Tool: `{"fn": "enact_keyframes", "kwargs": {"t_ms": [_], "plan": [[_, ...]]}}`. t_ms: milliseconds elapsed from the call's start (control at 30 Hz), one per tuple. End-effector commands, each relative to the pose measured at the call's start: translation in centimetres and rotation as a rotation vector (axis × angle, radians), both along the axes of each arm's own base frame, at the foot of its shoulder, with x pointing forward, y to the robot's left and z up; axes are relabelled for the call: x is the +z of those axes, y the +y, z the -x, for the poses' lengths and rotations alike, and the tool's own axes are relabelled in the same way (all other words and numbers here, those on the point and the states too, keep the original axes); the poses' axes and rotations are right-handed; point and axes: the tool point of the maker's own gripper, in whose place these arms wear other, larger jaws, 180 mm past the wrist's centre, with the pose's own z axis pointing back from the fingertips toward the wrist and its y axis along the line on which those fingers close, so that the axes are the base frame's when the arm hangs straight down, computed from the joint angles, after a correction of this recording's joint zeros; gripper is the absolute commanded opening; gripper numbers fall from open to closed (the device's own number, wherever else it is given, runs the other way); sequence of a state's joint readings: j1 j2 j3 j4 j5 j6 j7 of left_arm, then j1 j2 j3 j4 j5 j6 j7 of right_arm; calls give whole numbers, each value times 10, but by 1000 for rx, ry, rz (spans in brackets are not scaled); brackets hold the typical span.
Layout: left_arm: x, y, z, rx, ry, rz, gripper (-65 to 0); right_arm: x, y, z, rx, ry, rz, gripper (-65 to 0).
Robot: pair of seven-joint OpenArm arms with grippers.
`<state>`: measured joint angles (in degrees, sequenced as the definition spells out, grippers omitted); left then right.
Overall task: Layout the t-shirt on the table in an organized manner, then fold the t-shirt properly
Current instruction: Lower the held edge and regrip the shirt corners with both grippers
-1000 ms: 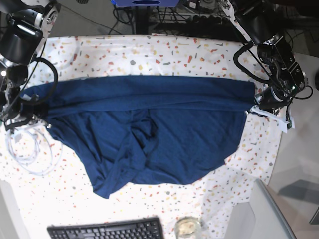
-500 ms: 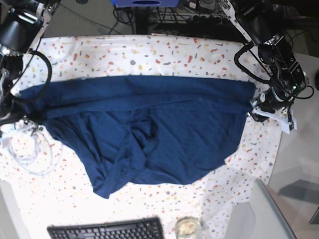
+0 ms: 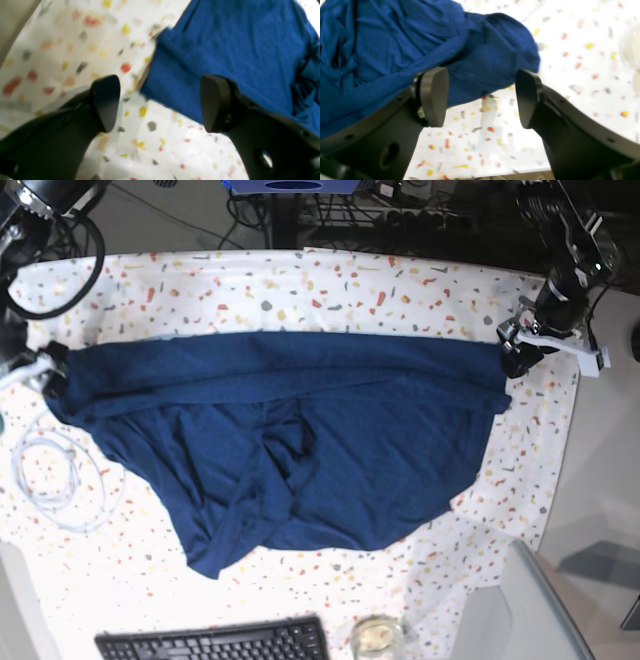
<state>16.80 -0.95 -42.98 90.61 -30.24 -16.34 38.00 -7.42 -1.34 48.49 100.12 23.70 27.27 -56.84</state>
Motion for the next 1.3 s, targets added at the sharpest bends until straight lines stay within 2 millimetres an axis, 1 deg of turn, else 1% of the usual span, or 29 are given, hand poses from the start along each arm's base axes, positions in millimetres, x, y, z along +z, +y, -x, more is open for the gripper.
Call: {"fn": "enact_keyframes", "kwargs": {"t_ms": [0,67,167,300,367,433,500,533,567,633,667,700,767,833,900,967,1033,1067,1167,1267], "plan": [[7,7,-2,16,-53,-20,-178,9,-1,-3,6,-43,5,-254],[-3,11,4,45,-57,-16,-178,7,-4,3,4,-45,10,-254],[-25,8,13,57,-15,26,-179,7,-3,6,26,-44,19,-252],[-35,-6,1,4,-35,76,-179,1,1,11,43,-33,9,-246],[-38,-9,-4,0,-40,90,-179,-8,1,15,22,-30,-38,-212],[-42,-14,-9,6,-43,113,-179,-17,-5,23,-50,-54,-120,-182],[-46,-18,-10,11,-37,129,-179,-24,-9,27,-107,-83,-200,-171],[-46,-19,-14,11,-43,133,-179,-29,-11,30,-135,-91,-234,-173],[-45,-20,-16,11,-47,134,-179,-32,-17,34,-156,-88,-242,-173],[-45,-21,-19,10,-51,139,-183,-38,-23,37,-173,-76,-258,-170],[-47,-22,-20,12,-49,146,-201,-40,-24,36,-182,-77,-271,-170],[-51,-23,-19,15,-40,156,-232,-42,-27,37,-192,-76,-275,-170],[-55,-24,-23,19,-38,170,-311,-48,-29,40,-211,-68,-296,-168],[-59,-25,-23,22,-29,181,-403,-52,-32,34,-220,-69,-318,-168],[-60,-25,-22,23,-27,181,-481,-61,-31,34,-222,-50,-351,-168],[-59,-25,-22,22,-28,180,-556,-69,-29,27,-227,-42,-392,-168],[-60,-25,-21,22,-27,180,-625,-78,-25,24,-233,-27,-434,-168],[-59,-25,-21,22,-27,179,-650,-82,-23,23,-236,-23,-452,-168],[-60,-25,-21,21,-26,179,-650,-89,-19,14,-257,-44,-483,-167],[-60,-25,-21,21,-26,179,-650,-89,-7,-3,-201,-61,-467,-167]]}}
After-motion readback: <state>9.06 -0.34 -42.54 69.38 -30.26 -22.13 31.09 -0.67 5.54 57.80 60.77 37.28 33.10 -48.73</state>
